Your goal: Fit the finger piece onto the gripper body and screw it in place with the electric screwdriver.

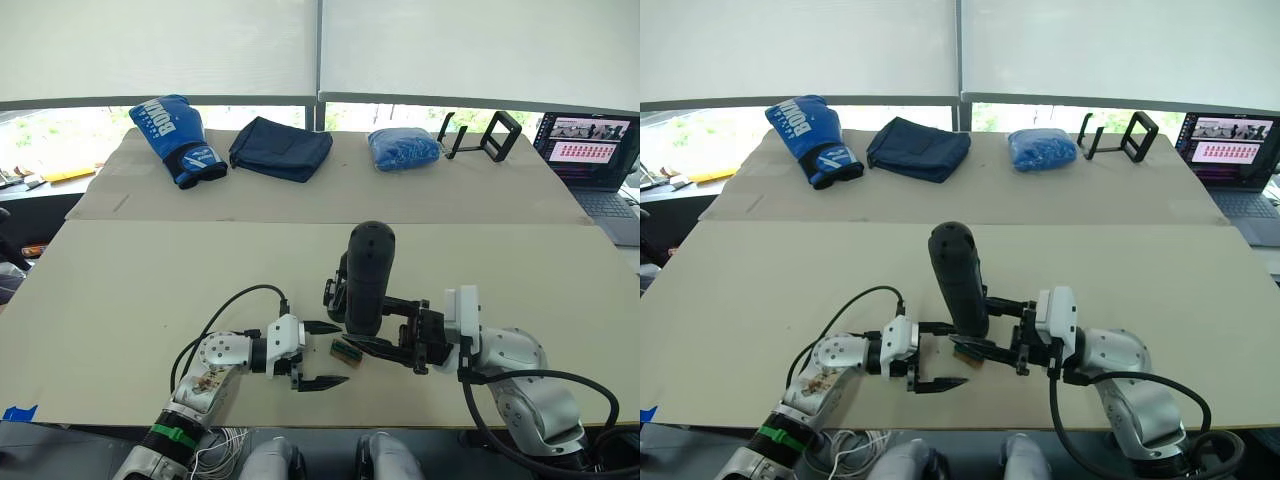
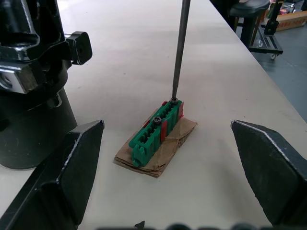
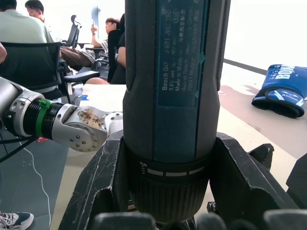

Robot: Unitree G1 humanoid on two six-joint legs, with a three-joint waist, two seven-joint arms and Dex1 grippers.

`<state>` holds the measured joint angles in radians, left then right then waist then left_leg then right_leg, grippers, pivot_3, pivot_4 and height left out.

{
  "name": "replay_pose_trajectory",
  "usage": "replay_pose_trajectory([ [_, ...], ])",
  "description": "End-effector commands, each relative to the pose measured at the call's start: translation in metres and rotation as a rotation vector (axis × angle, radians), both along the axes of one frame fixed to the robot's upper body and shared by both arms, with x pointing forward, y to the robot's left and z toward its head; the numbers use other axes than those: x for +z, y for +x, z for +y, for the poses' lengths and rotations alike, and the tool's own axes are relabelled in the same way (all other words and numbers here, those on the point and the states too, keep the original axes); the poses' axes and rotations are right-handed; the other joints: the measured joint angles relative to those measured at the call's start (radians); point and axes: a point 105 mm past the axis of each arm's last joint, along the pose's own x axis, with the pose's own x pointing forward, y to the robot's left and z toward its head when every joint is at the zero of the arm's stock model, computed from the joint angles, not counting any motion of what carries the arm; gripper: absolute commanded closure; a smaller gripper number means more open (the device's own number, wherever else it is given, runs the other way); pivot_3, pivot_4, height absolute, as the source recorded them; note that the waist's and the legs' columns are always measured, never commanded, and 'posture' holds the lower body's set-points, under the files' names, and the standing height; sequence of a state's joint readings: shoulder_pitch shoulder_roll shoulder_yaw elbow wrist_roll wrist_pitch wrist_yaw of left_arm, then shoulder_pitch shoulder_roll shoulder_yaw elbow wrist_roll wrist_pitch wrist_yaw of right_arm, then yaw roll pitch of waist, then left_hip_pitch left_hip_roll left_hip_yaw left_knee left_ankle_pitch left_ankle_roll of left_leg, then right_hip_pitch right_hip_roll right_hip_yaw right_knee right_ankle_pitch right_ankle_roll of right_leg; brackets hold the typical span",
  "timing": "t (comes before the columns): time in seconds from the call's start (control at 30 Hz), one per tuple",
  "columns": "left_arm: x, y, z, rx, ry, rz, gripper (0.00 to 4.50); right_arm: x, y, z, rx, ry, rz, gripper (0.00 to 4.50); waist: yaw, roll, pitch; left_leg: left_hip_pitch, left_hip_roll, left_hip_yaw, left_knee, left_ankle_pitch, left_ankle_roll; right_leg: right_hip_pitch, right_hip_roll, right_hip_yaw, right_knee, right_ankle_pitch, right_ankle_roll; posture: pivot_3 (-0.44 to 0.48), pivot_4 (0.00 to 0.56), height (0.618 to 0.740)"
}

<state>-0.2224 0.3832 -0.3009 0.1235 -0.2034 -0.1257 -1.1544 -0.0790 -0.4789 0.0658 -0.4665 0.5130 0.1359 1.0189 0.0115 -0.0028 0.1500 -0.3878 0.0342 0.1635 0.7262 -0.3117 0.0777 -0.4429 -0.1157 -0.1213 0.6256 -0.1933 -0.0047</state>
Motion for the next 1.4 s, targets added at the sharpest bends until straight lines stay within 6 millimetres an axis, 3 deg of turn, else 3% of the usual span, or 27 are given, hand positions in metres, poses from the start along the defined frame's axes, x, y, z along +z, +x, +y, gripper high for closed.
replay_pose_trajectory([
  [0.03,-0.0172,-0.0084,0.0005,-0.006,0.031,0.069,0.00,0.0146,-0.0041,0.0012,0.008,0.033,-0.077,2.59,0.000,0.000,0.000,0.000,0.000,0.000,0.000,0.000,0.000,0.000,0.000,0.000,0.000,0.000,0.000,0.000,0.150,0.740],
  [1.4,-0.0175,-0.0077,0.0008,-0.003,0.030,0.077,0.00,0.0081,-0.0036,0.0012,-0.002,0.034,-0.074,2.59,0.000,0.000,0.000,0.000,0.000,0.000,-0.001,-0.001,0.001,0.000,-0.001,-0.001,-0.001,0.000,0.000,0.000,0.150,0.740],
])
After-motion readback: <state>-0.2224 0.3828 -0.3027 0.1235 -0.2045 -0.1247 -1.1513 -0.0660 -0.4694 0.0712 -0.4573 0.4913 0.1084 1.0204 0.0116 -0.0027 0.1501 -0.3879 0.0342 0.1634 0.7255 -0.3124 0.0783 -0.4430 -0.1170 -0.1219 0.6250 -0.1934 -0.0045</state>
